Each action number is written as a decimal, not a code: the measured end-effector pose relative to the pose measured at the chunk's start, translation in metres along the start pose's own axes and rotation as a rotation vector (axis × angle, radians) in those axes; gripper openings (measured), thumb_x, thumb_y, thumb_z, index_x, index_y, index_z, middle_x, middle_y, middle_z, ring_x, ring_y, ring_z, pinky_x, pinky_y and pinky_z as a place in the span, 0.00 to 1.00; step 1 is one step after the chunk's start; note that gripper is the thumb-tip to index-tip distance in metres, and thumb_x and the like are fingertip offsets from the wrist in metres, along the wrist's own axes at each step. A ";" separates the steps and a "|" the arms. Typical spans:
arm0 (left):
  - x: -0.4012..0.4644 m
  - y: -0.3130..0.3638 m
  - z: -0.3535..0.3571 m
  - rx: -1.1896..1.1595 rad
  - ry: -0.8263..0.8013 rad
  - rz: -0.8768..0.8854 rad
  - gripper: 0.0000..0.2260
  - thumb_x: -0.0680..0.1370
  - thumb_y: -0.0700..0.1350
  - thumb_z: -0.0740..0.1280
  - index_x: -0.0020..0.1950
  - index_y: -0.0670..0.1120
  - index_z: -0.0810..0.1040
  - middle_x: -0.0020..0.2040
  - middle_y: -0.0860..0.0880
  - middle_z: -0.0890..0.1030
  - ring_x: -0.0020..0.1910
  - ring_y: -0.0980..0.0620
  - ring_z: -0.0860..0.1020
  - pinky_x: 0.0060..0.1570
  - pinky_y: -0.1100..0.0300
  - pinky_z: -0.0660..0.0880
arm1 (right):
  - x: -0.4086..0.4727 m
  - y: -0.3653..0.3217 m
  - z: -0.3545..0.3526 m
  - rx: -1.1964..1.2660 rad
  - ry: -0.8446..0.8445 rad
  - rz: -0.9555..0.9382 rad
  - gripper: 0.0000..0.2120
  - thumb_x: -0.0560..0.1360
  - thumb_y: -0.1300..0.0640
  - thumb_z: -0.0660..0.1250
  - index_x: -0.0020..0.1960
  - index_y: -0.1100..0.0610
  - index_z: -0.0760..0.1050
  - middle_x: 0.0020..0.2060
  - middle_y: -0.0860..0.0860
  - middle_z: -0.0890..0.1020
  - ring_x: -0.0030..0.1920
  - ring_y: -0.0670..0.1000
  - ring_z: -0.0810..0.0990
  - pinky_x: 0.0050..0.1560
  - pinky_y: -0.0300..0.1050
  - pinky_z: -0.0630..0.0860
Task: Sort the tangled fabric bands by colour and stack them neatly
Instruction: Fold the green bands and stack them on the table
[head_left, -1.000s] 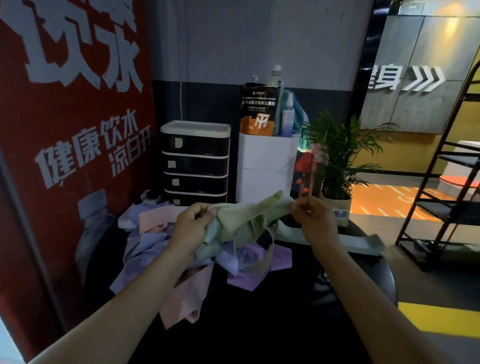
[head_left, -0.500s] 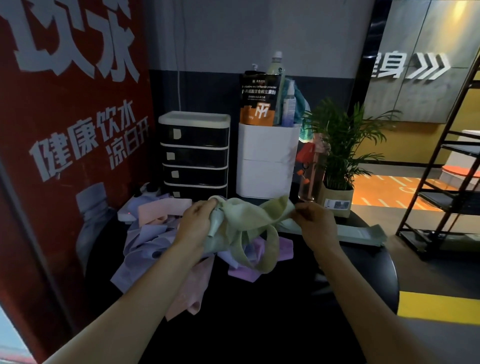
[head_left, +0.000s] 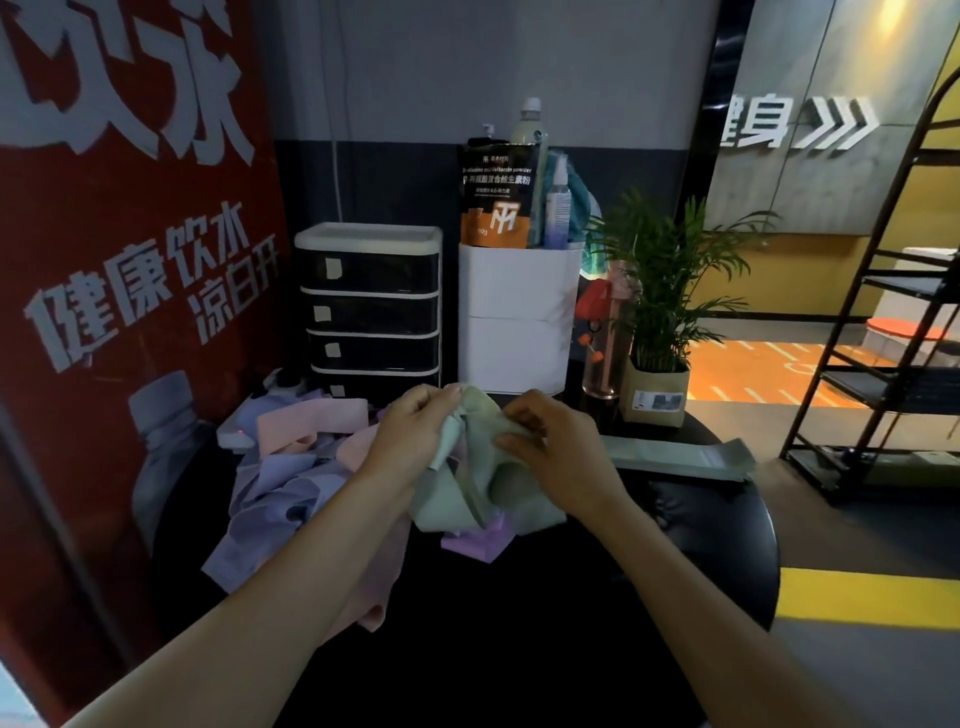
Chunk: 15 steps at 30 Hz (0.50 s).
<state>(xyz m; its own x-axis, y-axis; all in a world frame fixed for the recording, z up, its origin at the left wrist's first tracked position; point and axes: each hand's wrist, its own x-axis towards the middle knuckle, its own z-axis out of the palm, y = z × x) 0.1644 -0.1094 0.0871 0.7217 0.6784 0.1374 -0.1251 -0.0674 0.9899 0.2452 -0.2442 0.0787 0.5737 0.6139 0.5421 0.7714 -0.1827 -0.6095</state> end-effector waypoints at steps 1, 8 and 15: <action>0.002 0.000 -0.002 -0.027 0.014 -0.005 0.12 0.78 0.46 0.65 0.36 0.44 0.72 0.35 0.44 0.74 0.36 0.49 0.72 0.40 0.56 0.69 | 0.001 0.002 -0.003 -0.013 0.018 -0.019 0.05 0.72 0.59 0.71 0.47 0.59 0.77 0.41 0.51 0.82 0.43 0.51 0.79 0.46 0.47 0.75; 0.018 0.018 -0.043 -0.276 0.166 -0.258 0.13 0.80 0.51 0.60 0.39 0.45 0.73 0.27 0.47 0.78 0.22 0.53 0.76 0.33 0.59 0.74 | -0.004 0.041 -0.038 -0.122 0.159 0.049 0.01 0.72 0.61 0.70 0.41 0.59 0.80 0.36 0.49 0.81 0.36 0.45 0.78 0.38 0.31 0.72; 0.022 0.013 -0.032 -0.104 0.196 -0.156 0.14 0.80 0.49 0.59 0.43 0.41 0.77 0.32 0.45 0.79 0.31 0.49 0.77 0.38 0.58 0.74 | -0.001 0.054 -0.039 -0.067 0.231 0.178 0.03 0.74 0.66 0.67 0.45 0.61 0.78 0.36 0.48 0.78 0.37 0.46 0.77 0.37 0.28 0.70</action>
<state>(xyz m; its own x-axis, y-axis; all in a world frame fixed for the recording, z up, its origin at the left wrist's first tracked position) 0.1573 -0.0721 0.1018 0.5932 0.8042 -0.0366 -0.0988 0.1179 0.9881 0.2973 -0.2848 0.0680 0.7434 0.3779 0.5519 0.6648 -0.3269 -0.6717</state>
